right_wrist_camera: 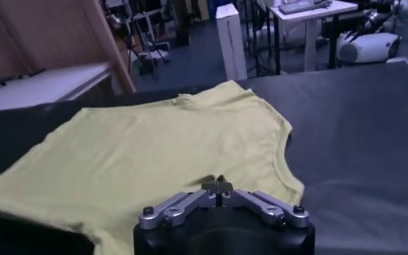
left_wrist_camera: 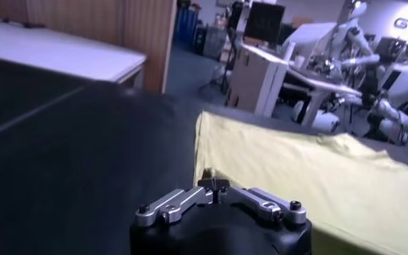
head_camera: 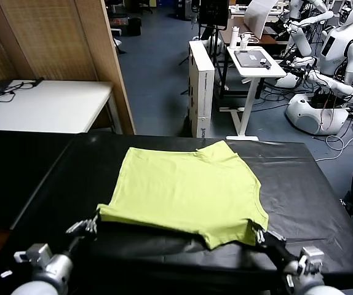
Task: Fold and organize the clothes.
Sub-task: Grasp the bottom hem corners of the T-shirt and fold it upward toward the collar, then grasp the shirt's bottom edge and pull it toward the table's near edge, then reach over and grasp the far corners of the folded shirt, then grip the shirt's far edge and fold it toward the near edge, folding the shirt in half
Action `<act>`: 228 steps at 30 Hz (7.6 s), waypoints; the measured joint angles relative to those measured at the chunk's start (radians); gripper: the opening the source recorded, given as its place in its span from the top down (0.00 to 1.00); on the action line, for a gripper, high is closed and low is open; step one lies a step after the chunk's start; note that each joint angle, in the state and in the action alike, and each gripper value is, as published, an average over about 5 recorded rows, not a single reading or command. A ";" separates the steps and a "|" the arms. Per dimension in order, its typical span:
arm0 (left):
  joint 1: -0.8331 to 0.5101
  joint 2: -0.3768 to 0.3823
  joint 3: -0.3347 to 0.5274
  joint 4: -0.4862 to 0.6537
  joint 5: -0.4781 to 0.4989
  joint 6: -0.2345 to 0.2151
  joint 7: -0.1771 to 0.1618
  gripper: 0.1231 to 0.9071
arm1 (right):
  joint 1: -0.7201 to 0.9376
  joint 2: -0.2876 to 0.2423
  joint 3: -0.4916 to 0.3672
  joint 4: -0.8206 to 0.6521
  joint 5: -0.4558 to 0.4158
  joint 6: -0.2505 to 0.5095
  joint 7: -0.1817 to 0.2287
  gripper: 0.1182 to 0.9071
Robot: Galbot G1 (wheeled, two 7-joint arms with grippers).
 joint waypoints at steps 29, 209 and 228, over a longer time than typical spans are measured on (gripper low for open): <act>-0.169 0.039 0.092 0.175 0.002 0.016 -0.021 0.97 | 0.262 -0.012 -0.142 -0.206 0.004 -0.044 0.027 0.97; -0.780 0.130 0.314 0.700 -0.133 0.289 0.046 0.96 | 0.814 0.004 -0.519 -0.593 0.123 -0.248 -0.044 0.97; -0.534 0.267 0.156 0.341 -0.272 0.308 0.004 0.96 | 0.626 -0.145 -0.341 -0.306 0.142 -0.203 -0.083 0.97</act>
